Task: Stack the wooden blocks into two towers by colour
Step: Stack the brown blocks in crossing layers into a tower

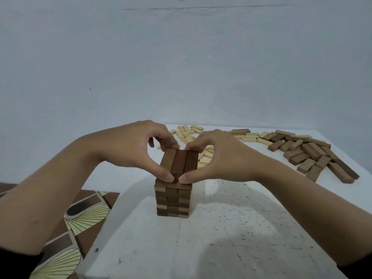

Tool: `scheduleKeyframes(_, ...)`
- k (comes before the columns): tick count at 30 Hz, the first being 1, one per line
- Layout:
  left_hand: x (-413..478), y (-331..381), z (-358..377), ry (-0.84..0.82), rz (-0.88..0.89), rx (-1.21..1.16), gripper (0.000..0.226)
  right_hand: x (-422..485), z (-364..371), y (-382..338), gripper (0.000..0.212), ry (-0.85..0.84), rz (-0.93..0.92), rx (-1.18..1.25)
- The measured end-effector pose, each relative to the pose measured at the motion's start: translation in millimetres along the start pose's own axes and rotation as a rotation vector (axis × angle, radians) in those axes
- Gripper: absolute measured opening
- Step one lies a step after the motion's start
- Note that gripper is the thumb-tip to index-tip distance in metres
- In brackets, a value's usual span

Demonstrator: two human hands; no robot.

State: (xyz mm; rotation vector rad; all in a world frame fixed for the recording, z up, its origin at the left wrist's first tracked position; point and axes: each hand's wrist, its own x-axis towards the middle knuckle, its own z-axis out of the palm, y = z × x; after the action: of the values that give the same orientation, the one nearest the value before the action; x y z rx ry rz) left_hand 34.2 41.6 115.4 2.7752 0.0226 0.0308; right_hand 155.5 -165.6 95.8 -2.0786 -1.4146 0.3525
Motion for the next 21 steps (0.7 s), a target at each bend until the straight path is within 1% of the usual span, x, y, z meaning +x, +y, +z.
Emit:
scheduleKeyframes(6, 0.7, -6.5, 5.1, -0.003, 0.001, -0.009, 0.058, 3.4, 5.2, -1.2, 0.048, 0.009, 0.025, -0.058)
scheduleKeyframes(10, 0.6, -8.1, 8.9, 0.001, -0.004, -0.019, 0.059, 5.7, 8.1, 1.5, 0.065, 0.002, 0.052, -0.098)
scheduleKeyframes(12, 0.2, -9.6, 10.2, -0.002, -0.002, -0.028, 0.058, 6.1, 9.0, 2.3, 0.07, -0.003, 0.053, -0.113)
scheduleKeyframes(17, -0.8, -14.2, 12.2, -0.009, -0.006, -0.054, 0.063, 5.3, 10.2, -0.1, 0.069, -0.008, 0.052, -0.139)
scheduleKeyframes(21, -1.0, -16.6, 13.3, -0.015, -0.003, -0.067, 0.07, 3.7, 10.5, -3.0, 0.065, -0.002, 0.054, -0.145)
